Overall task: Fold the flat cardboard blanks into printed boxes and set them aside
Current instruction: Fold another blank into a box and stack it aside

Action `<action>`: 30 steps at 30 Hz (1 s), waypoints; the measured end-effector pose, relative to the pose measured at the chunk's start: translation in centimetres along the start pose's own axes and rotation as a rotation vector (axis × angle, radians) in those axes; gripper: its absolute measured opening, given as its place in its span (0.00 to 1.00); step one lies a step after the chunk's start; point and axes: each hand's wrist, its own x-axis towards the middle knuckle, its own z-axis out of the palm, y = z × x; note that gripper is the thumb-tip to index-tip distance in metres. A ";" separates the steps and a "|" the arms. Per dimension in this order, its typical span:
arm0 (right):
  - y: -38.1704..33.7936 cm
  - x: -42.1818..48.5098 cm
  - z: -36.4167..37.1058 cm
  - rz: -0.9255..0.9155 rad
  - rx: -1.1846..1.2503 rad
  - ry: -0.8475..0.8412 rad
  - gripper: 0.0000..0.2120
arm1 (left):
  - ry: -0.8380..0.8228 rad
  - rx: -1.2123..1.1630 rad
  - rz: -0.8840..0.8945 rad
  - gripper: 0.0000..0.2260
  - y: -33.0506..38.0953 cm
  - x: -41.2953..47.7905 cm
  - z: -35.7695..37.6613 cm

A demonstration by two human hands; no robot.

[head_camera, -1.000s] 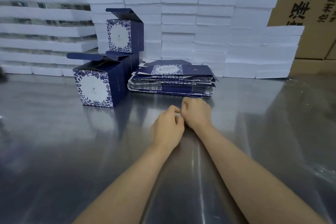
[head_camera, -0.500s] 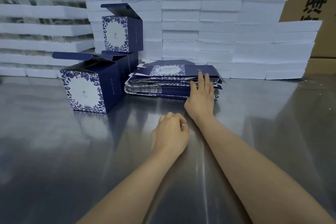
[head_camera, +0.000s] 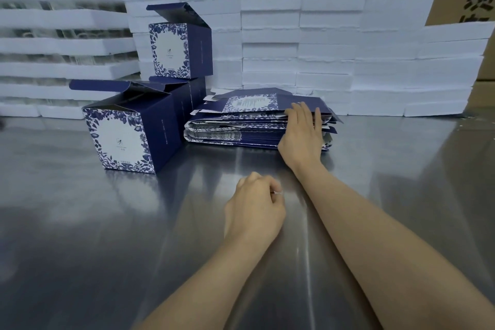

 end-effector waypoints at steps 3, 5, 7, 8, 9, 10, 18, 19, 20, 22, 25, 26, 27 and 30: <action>-0.1 -0.1 -0.4 0.003 -0.008 0.021 0.28 | 0.003 -0.006 -0.024 0.06 0.0 0.1 -0.2; -0.3 -0.4 -1.1 -0.010 0.009 0.124 0.28 | 0.022 -0.024 -0.041 0.07 0.2 0.1 -0.3; -0.8 -1.1 -2.2 -0.035 0.034 0.266 0.27 | 0.035 -0.064 -0.064 0.08 0.4 0.2 -0.5; -1.1 -1.7 -2.9 -0.043 0.044 0.329 0.26 | 0.033 -0.092 -0.080 0.08 0.5 0.2 -0.6; -1.4 -2.4 -3.7 -0.044 0.064 0.385 0.26 | 0.030 -0.123 -0.098 0.10 0.6 0.2 -0.7; -1.7 -3.3 -4.5 -0.040 0.101 0.433 0.26 | 0.032 -0.157 -0.117 0.12 0.7 0.2 -0.8; -1.8 -10.7 -11.7 0.180 0.517 0.646 0.18 | 0.250 -0.695 -0.125 0.26 0.5 0.1 -1.8; -1.5 -11.4 -12.6 0.199 0.600 0.624 0.16 | 0.287 -0.750 -0.140 0.29 0.4 0.0 -2.0; -1.2 -11.9 -13.5 0.210 0.690 0.573 0.16 | 0.318 -0.788 -0.161 0.32 0.2 0.1 -2.3; -0.7 -12.3 -14.9 0.234 0.885 0.396 0.25 | 0.375 -0.801 -0.193 0.37 0.1 -0.1 -2.9; 0.2 -11.8 -16.2 0.317 1.253 0.086 0.36 | 0.429 -0.791 -0.150 0.37 -0.2 -0.2 -3.8; 0.6 -11.6 -16.2 0.355 1.341 0.020 0.35 | 0.421 -0.802 -0.141 0.35 -0.4 -0.2 -4.1; 1.0 -11.6 -16.3 0.388 1.400 -0.017 0.33 | 0.397 -0.809 -0.139 0.32 -0.8 0.0 -4.4; 2.0 -11.2 -16.5 0.481 1.560 -0.057 0.27 | 0.234 -0.748 -0.129 0.22 -1.6 0.0 -5.0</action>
